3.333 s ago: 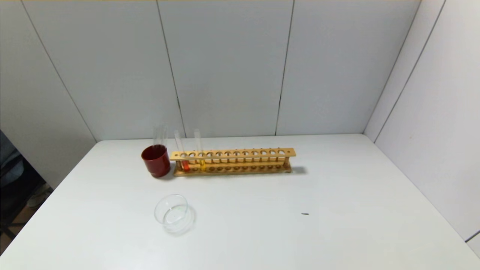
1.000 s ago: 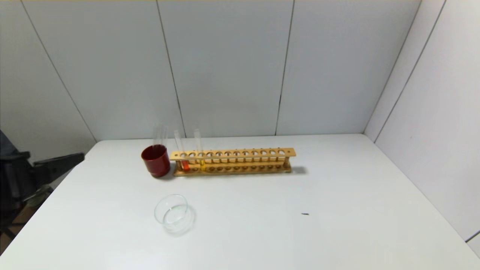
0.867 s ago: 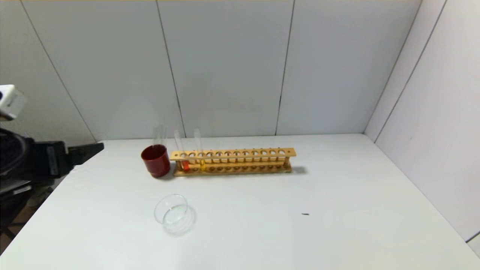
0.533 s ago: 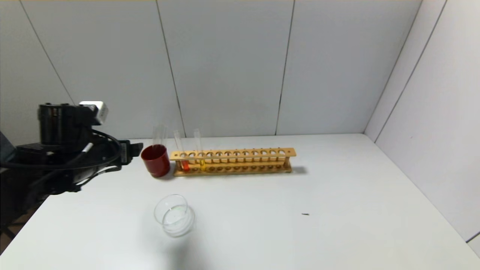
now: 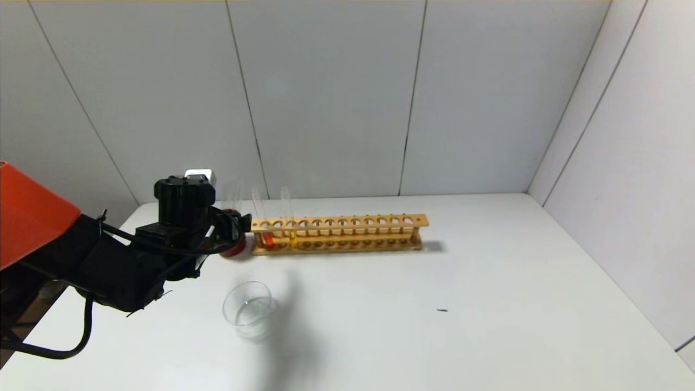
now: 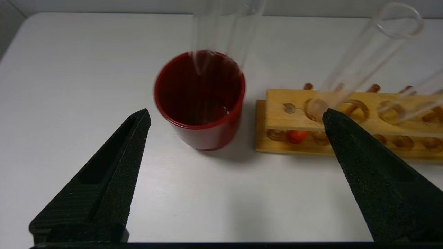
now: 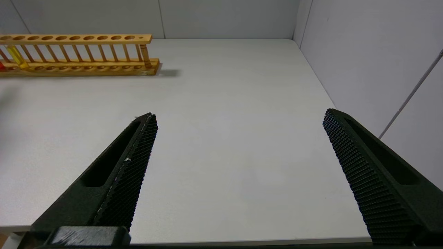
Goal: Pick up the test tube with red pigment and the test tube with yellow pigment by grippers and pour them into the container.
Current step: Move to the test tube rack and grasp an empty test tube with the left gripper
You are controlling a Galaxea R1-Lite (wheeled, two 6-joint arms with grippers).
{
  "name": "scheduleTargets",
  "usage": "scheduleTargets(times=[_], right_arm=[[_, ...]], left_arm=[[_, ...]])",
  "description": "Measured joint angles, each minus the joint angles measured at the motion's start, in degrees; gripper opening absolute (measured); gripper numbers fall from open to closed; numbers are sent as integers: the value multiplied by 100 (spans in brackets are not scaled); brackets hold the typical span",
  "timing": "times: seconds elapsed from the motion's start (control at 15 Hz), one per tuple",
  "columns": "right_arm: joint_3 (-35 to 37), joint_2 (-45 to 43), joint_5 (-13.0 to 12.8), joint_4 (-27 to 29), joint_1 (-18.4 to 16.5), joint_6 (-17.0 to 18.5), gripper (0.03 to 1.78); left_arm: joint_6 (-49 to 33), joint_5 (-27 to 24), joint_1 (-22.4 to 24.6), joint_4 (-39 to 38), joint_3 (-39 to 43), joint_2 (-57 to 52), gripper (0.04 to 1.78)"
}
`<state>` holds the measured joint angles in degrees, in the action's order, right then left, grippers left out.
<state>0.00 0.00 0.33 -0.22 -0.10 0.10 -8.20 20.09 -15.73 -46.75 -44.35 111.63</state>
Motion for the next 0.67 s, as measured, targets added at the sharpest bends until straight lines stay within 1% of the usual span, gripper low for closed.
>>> scheduleTargets(times=[0.13, 0.67], right_arm=[[0, 0, 0, -2, 0, 0, 175], [0, 0, 0, -2, 0, 0, 175]], left_arm=[[-61, -83, -105, -13, -35, 74, 175], [-277, -107, -177, 54, -546, 450, 175]])
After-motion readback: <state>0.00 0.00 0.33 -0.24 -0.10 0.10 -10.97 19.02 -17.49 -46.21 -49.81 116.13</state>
